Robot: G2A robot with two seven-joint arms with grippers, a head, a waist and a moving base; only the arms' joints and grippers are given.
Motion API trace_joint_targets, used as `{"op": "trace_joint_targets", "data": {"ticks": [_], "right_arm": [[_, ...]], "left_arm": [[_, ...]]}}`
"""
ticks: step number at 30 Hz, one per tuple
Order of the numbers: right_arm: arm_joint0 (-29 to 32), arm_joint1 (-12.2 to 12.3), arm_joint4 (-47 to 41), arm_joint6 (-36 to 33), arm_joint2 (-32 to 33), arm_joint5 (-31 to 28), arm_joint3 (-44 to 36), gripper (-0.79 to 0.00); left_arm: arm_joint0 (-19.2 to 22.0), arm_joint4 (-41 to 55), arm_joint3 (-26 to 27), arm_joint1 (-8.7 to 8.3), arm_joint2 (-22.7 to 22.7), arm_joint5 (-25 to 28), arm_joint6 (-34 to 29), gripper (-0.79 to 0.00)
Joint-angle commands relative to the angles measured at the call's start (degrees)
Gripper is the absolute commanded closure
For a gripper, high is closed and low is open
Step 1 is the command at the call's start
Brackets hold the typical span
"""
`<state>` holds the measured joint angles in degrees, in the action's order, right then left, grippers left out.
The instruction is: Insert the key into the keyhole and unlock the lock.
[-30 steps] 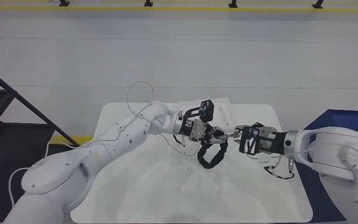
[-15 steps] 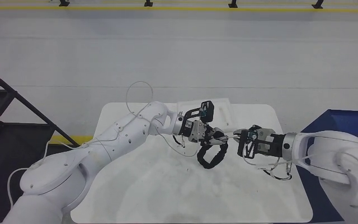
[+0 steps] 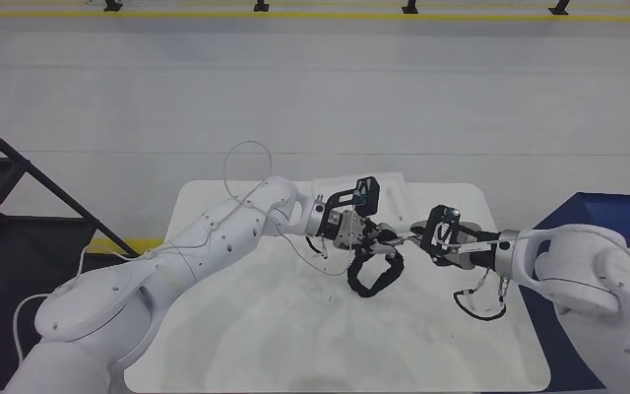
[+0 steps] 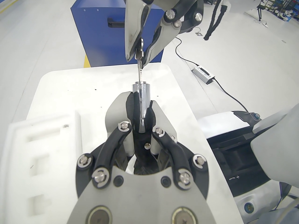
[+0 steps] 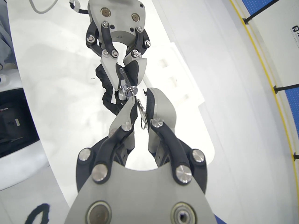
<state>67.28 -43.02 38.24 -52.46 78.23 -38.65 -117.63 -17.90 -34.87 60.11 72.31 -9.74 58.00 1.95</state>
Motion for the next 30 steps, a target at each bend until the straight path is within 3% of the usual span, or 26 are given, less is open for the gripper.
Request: {"op": "trace_joint_targets", "data": {"ticks": [1,6,7,8,19,30], "right_arm": [[-0.54,0.01,-3.37,-1.59,-0.02,2.31,0.13,0.0],[-1.82,0.1,-8.26,-4.97,-0.23,5.46,-0.1,0.0],[-2.07,0.12,-8.97,-5.63,-0.34,5.71,-0.09,-0.339],[-2.35,0.15,-9.39,-6.2,-0.43,5.88,-0.11,-0.785],[-3.34,0.29,-13.8,-5.84,-0.04,6.81,1.77,-0.785],[-3.17,0.39,-14.93,-2.74,0.73,5.63,4.12,-0.785]], "left_arm": [[0.22,-1.46,0.01,0.01,0.0,0.0,1.28,0.0],[0.11,-3.84,-0.21,0.04,0.0,0.0,3.3,0.0],[-0.02,-4.15,-0.3,0.06,0.0,0.0,3.49,0.0],[-0.13,-4.38,-0.38,0.09,0.0,0.0,3.62,0.0],[-1.9,-5.7,-3.36,0.28,0.0,0.0,1.66,0.0],[-6.99,-4.48,-6.08,0.62,0.0,0.0,-5.87,0.0]]}}
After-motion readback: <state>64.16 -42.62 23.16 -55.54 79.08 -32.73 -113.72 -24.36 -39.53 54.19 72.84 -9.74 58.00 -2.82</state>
